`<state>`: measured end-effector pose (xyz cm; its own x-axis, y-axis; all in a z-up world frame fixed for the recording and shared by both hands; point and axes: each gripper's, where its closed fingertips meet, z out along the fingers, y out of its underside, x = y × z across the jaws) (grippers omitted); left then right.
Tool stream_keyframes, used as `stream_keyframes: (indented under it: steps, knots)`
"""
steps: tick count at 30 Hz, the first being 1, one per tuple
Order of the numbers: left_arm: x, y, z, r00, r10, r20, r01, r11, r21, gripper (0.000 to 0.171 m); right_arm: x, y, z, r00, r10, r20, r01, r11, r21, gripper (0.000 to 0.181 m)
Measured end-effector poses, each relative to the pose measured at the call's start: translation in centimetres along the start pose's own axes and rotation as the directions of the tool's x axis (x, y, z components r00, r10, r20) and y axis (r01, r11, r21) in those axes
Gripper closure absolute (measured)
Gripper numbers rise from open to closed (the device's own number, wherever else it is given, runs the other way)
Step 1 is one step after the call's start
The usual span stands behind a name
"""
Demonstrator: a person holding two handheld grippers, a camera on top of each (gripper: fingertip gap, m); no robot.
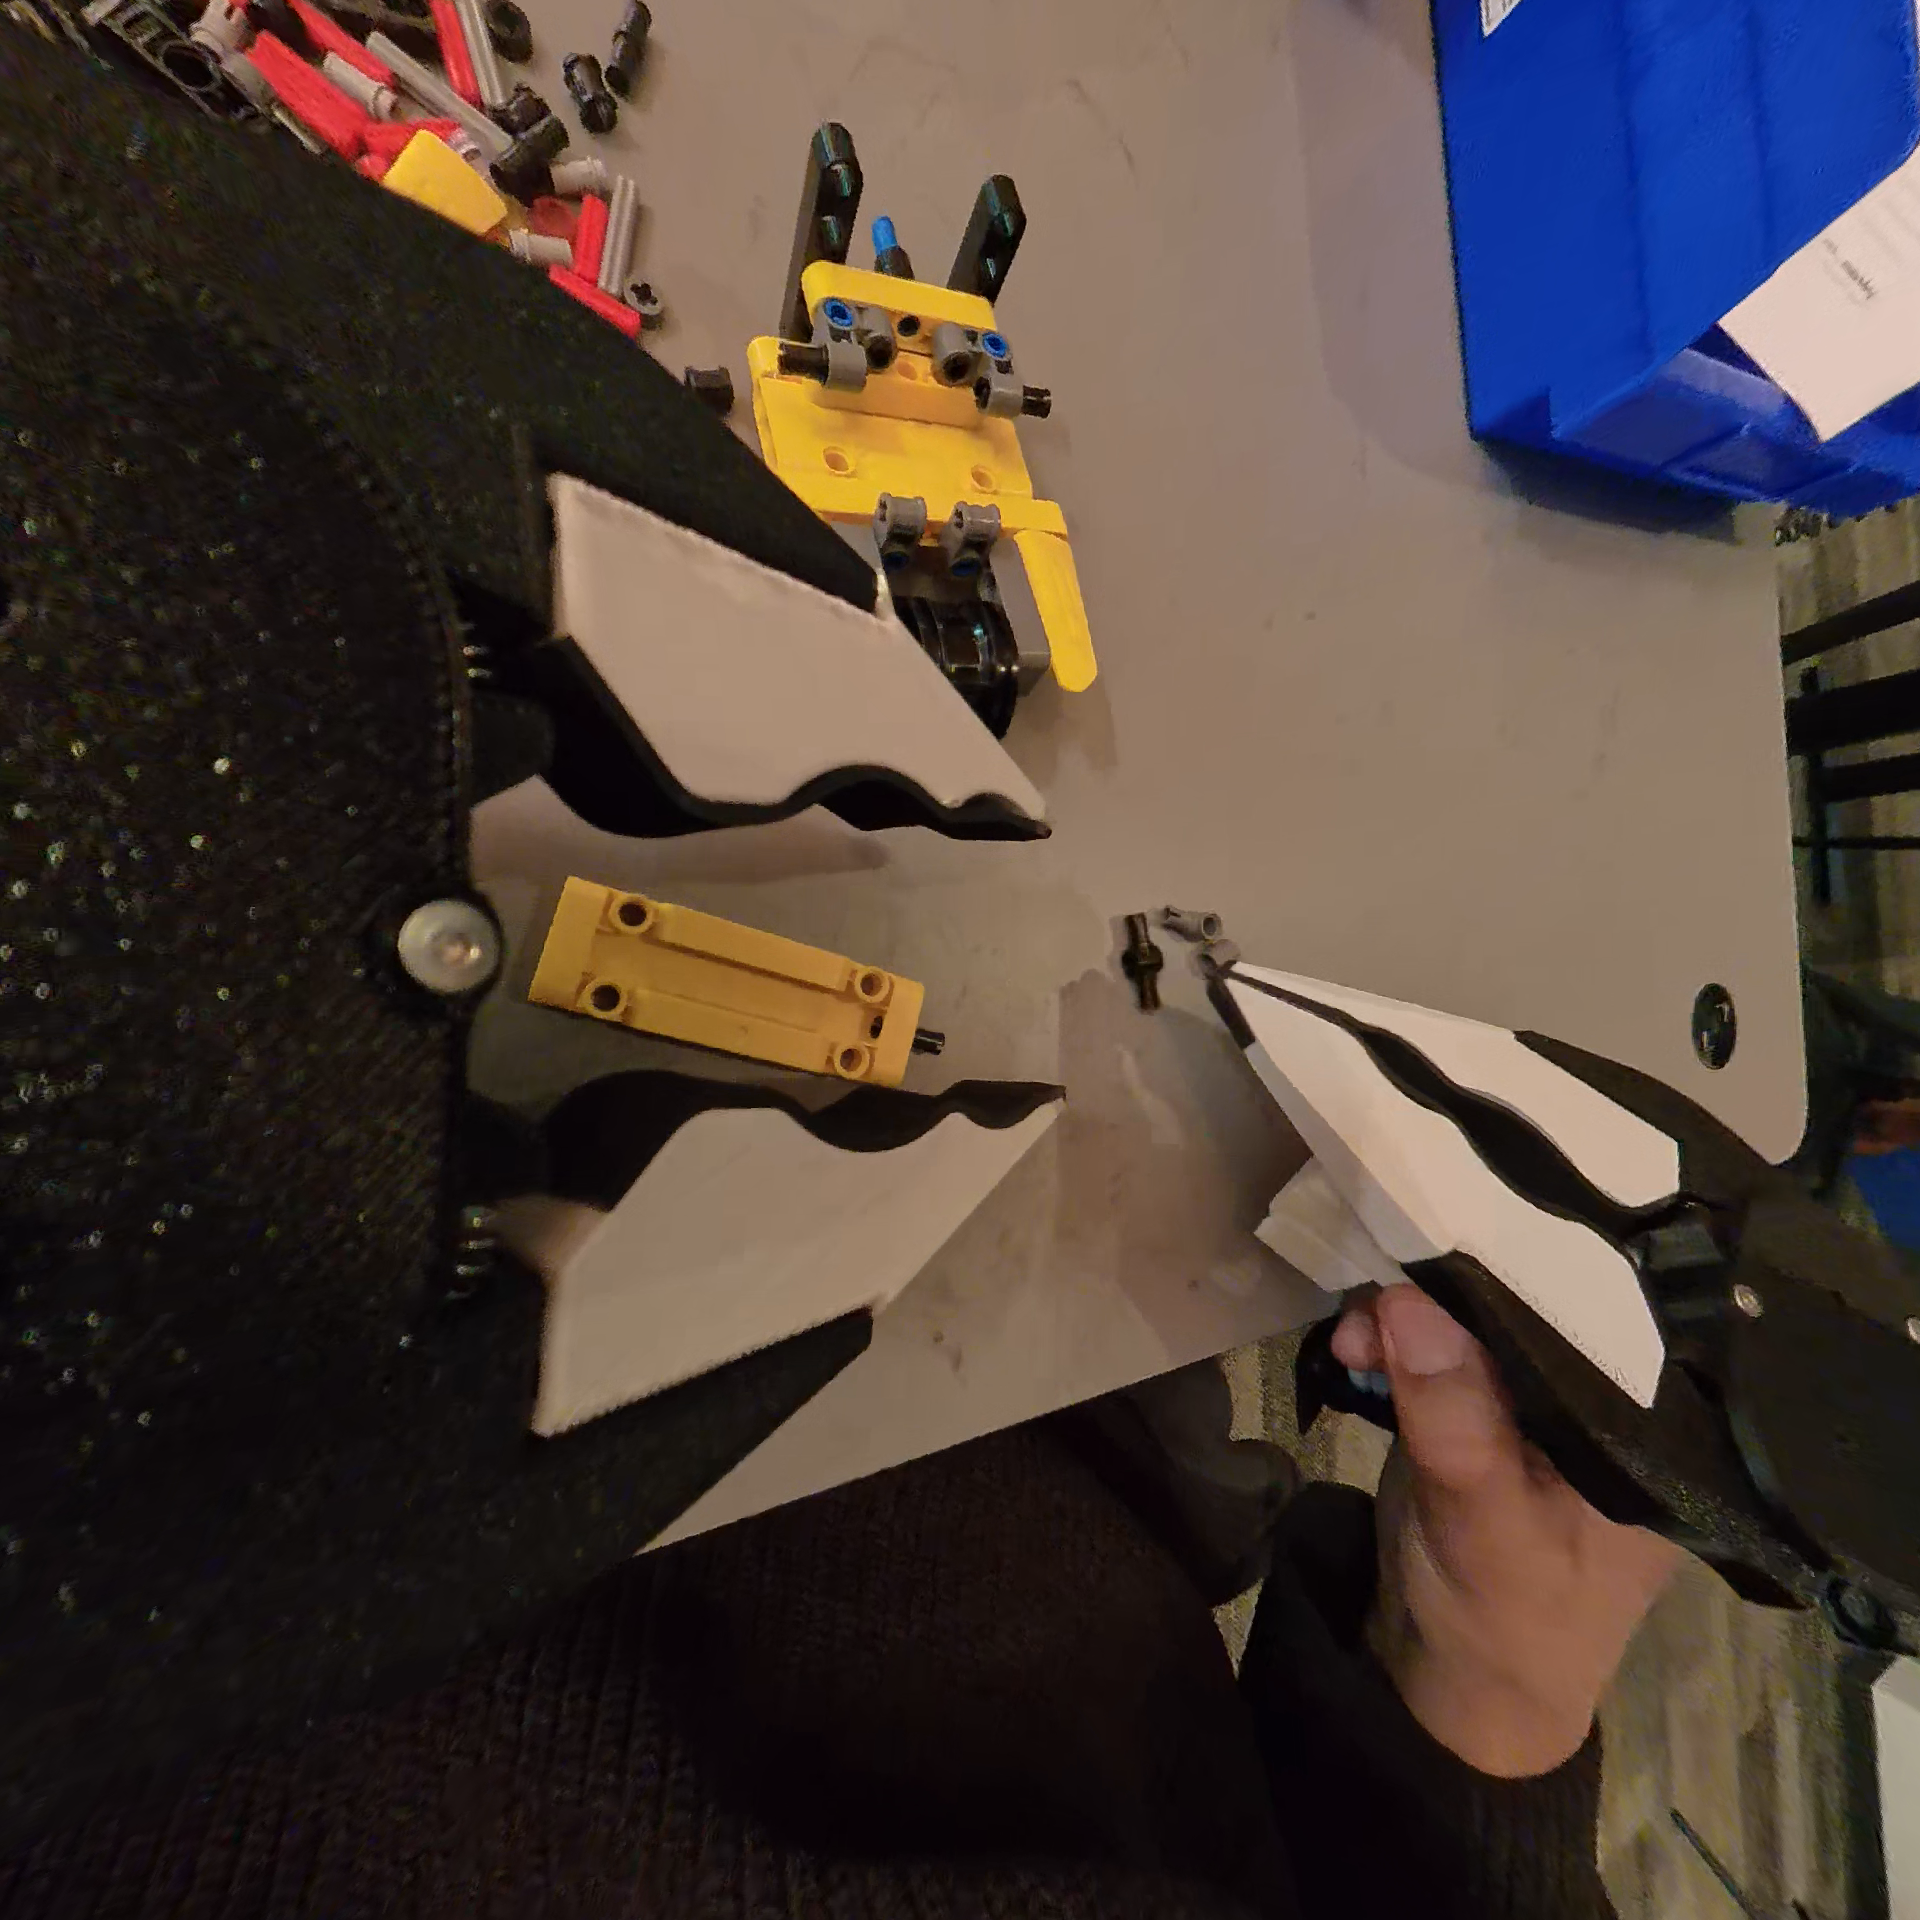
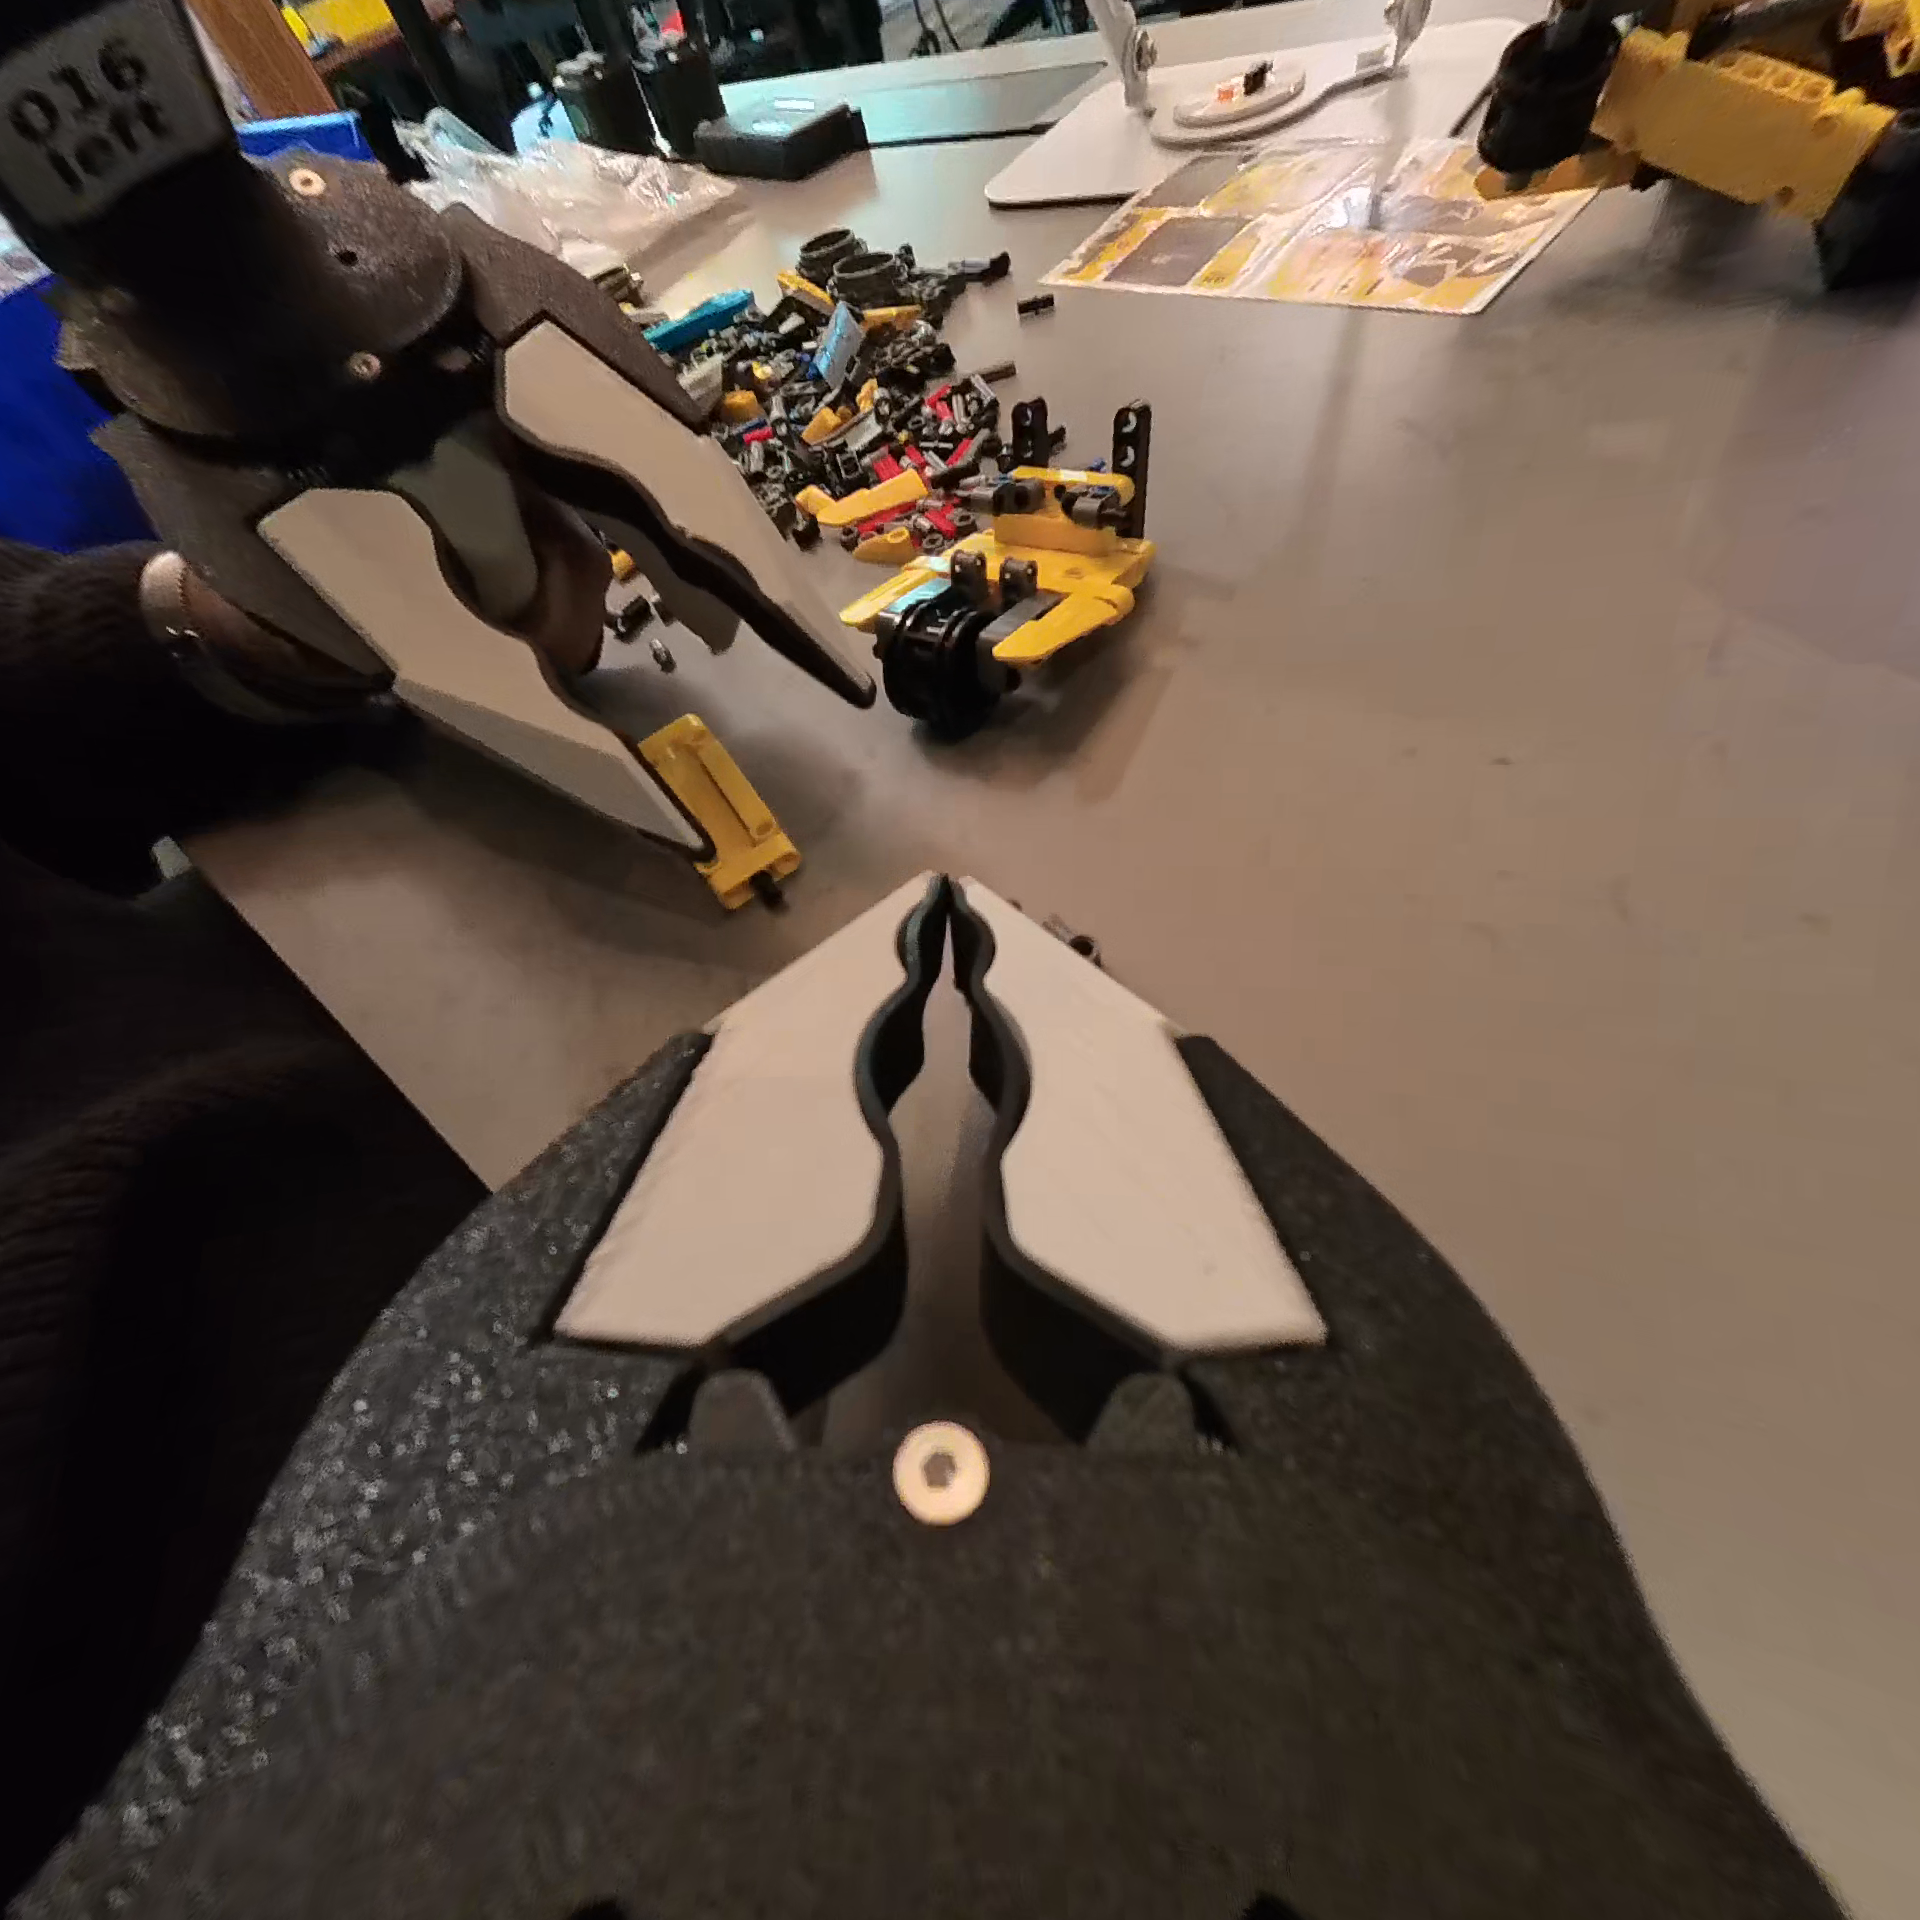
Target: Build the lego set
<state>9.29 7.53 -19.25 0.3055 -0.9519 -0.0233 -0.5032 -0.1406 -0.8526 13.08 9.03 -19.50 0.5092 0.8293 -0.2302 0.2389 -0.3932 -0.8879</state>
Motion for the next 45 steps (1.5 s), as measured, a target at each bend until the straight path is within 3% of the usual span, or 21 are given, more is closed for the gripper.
stream_keyframes:
  steps: [6,15,20,24,30,36,45]
  knots:
    - [0.0,0.0,0.0,1.0,0.007,0.004,-0.007,1.0,0.0,0.127,-0.2,-0.4,-0.3,1.0,-0.001,0.019,0.0,0.999,0.041,0.181]
    - [-0.9,-0.2,-0.5,0.997,-0.083,0.003,0.083,0.996,0.03,0.126,1.9,-0.9,-0.8,0.993,-0.062,-0.096,0.067,0.997,0.048,0.176]
    - [-0.9,-0.2,-0.4,0.99,-0.13,-0.049,0.131,0.991,0.027,0.119,3.7,-2.1,-2.4,0.99,0.141,0.003,-0.14,0.98,0.144,0.166]
    - [-0.7,-0.1,-0.2,0.987,-0.145,-0.074,0.146,0.989,0.012,0.12,4.3,-3.1,-3.8,0.963,0.245,0.111,-0.265,0.935,0.235,0.181]
    - [-1.4,-0.8,-0.3,0.981,-0.17,-0.091,0.175,0.984,0.047,0.119,4.5,-3.1,-3.8,0.963,0.248,0.11,-0.268,0.933,0.24,0.181]
    - [-2.9,-2.7,-1.8,0.961,-0.266,-0.076,0.275,0.944,0.18,0.107,4.5,-2.8,-3.4,0.964,0.248,0.098,-0.264,0.943,0.205,0.181]
    - [-3.8,-2.6,-2.5,0.983,-0.182,0.033,0.171,0.963,0.209,0.108,3.2,-3.5,-4.3,0.982,0.143,0.122,-0.172,0.946,0.275,0.181]
